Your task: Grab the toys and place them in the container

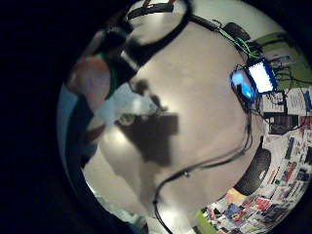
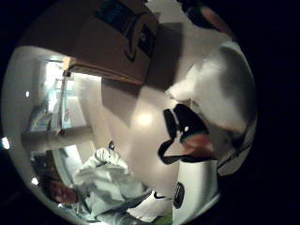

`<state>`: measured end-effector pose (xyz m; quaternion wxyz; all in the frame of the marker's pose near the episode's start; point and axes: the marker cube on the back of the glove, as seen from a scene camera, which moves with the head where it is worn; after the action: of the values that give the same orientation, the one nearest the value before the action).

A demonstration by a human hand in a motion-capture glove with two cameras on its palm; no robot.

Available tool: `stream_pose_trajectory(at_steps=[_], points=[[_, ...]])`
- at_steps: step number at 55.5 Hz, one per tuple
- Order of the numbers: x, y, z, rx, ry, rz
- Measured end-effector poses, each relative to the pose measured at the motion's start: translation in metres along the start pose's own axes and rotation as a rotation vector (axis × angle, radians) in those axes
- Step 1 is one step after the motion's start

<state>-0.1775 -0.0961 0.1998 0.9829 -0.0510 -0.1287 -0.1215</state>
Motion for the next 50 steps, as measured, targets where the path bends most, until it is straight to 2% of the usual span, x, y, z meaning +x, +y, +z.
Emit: stream_pose_trajectory(at_steps=[12, 24, 30, 39, 50], points=[[0.010, -0.022, 0.010, 0.070, -0.085, 0.032], [0.011, -0.012, 0.010, 0.166, -0.040, 0.023], [0.006, 0.003, 0.004, 0.125, 0.008, -0.011], [-0.029, 0.050, -0.010, -0.049, 0.039, -0.061], [-0.038, 0.052, -0.104, 0.004, 0.101, -0.164]])
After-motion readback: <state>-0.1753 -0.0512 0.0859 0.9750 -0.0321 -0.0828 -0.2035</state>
